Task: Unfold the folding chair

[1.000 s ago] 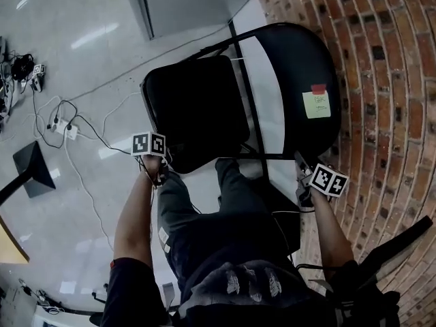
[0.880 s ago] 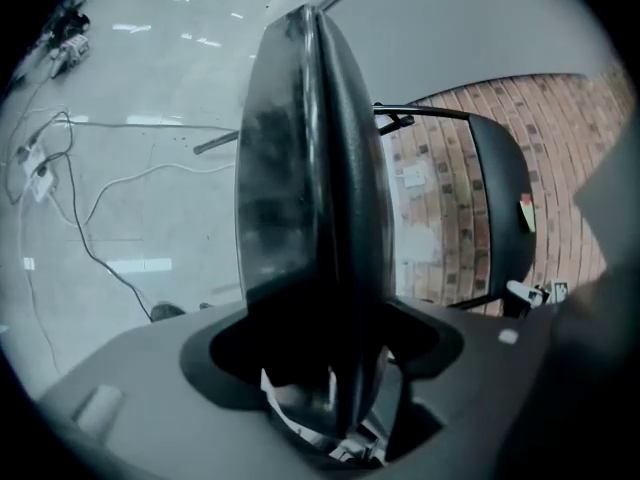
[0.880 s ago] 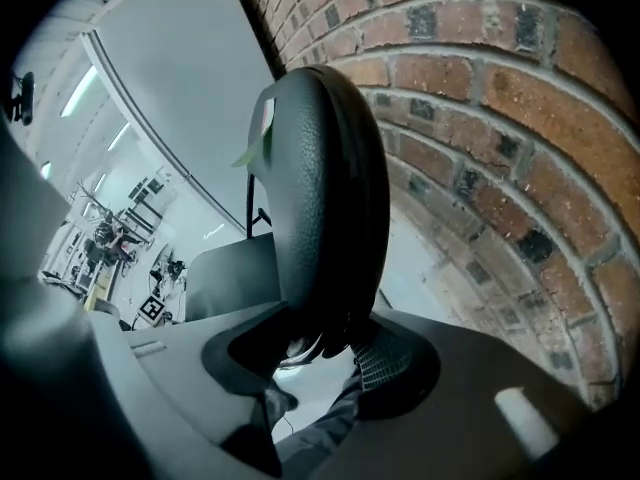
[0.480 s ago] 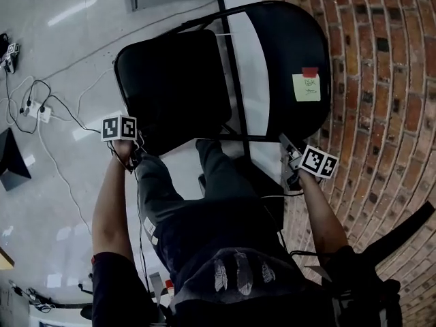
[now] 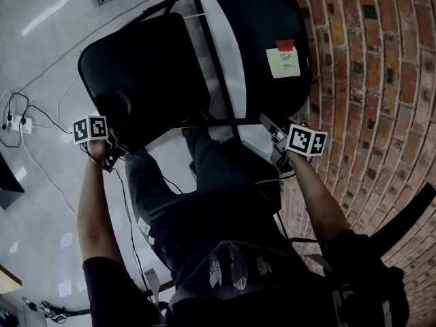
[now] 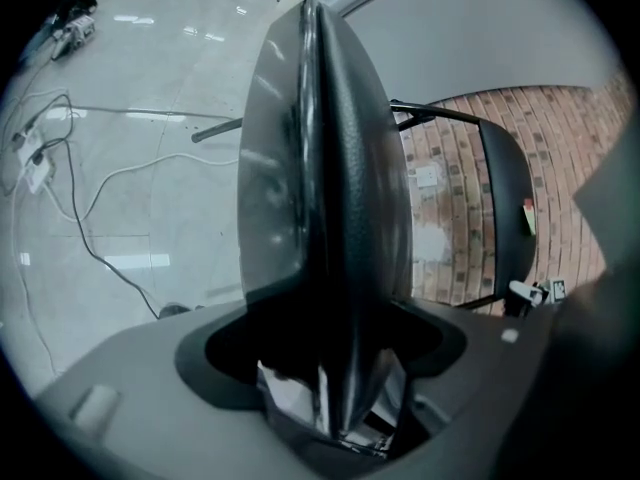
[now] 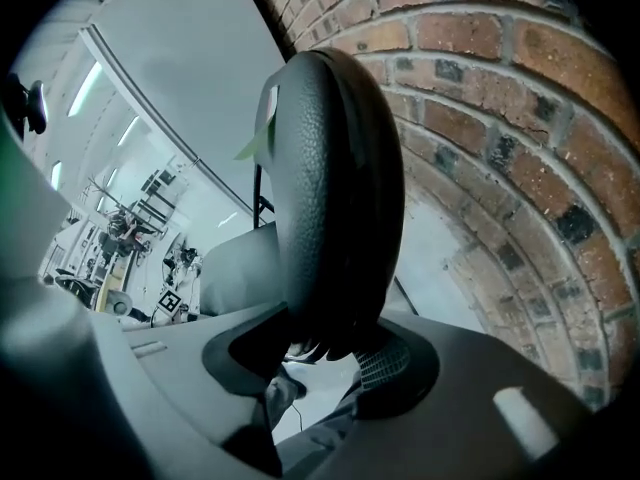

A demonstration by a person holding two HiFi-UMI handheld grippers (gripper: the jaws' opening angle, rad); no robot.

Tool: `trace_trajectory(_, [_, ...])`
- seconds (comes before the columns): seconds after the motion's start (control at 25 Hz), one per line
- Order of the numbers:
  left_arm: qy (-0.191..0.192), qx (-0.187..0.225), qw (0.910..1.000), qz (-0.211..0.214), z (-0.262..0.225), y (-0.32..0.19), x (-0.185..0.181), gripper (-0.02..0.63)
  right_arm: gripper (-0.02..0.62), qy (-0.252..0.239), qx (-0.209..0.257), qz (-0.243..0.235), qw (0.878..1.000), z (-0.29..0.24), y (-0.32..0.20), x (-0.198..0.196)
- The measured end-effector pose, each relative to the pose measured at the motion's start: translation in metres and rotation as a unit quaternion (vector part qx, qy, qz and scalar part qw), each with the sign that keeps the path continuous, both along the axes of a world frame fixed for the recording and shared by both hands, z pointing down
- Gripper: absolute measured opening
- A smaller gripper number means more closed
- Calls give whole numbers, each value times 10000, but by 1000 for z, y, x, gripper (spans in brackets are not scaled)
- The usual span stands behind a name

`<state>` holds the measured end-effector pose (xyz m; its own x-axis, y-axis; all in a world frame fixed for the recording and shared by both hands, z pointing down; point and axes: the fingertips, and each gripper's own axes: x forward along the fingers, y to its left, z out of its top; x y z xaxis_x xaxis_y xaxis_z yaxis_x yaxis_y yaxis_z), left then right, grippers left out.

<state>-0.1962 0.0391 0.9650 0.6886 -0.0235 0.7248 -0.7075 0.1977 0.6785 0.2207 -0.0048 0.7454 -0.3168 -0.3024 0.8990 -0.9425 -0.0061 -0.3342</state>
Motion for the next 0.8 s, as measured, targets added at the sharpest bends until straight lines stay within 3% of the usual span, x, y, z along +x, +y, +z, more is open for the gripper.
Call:
trace_trajectory(0.24, [-77, 93, 9999, -65, 14, 3, -6, 381, 164, -209, -161, -331, 9991, -7, 13, -18])
trace_trajectory(0.56, [-321, 116, 9994, -50, 41, 20, -47, 394, 146, -265, -420, -869, 9950, -7, 34, -81])
trace_trajectory(0.8, [-462, 265, 9986, -42, 51, 24, -73, 401, 156, 127, -453, -881, 9950, 3, 38, -102])
